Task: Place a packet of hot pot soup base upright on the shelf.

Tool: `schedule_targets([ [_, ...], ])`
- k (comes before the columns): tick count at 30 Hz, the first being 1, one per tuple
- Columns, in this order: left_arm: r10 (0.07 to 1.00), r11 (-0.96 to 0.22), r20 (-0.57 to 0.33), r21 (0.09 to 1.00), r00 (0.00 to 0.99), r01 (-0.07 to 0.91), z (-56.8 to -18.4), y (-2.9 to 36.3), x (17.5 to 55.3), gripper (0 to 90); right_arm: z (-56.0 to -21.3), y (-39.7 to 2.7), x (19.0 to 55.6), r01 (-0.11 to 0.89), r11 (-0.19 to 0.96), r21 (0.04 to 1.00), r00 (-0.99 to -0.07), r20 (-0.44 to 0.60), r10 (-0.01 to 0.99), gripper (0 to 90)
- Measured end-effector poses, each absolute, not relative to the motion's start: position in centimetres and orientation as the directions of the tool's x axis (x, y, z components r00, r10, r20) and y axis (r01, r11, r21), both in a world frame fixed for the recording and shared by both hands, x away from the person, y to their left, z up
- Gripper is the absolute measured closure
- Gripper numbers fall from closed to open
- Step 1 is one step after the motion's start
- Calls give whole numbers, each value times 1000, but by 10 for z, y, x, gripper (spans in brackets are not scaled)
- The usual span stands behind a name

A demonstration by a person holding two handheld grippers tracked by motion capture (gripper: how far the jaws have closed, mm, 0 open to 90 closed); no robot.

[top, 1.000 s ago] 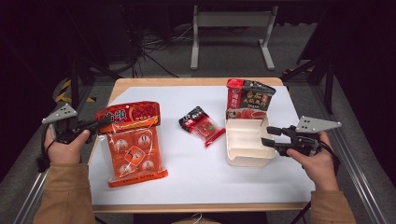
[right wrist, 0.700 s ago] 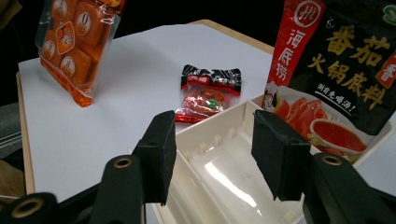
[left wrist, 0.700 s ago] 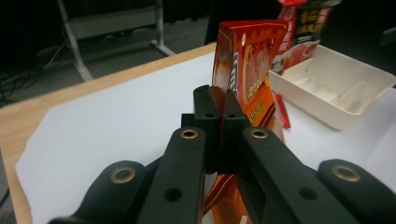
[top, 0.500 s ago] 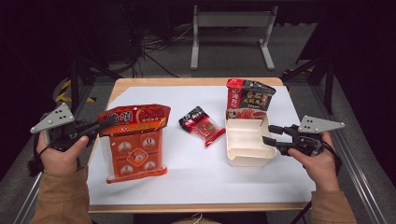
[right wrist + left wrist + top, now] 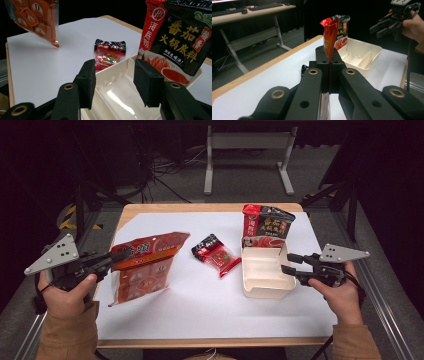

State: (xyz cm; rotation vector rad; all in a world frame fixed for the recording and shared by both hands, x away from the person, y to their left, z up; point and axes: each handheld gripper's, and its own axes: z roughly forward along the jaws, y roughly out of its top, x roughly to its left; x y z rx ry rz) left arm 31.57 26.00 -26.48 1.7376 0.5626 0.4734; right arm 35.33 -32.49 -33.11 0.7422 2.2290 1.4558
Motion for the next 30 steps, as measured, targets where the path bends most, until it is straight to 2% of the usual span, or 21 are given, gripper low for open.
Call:
schedule_targets([
  [6,591,-171,15,979,806,107,-263,256,315,898,-330,-317,353,216,331,919,-799,-29,601,526],
  [30,464,-165,23,984,885,61,-254,202,319,898,-315,-259,346,150,361,920,-860,-59,508,507],
])
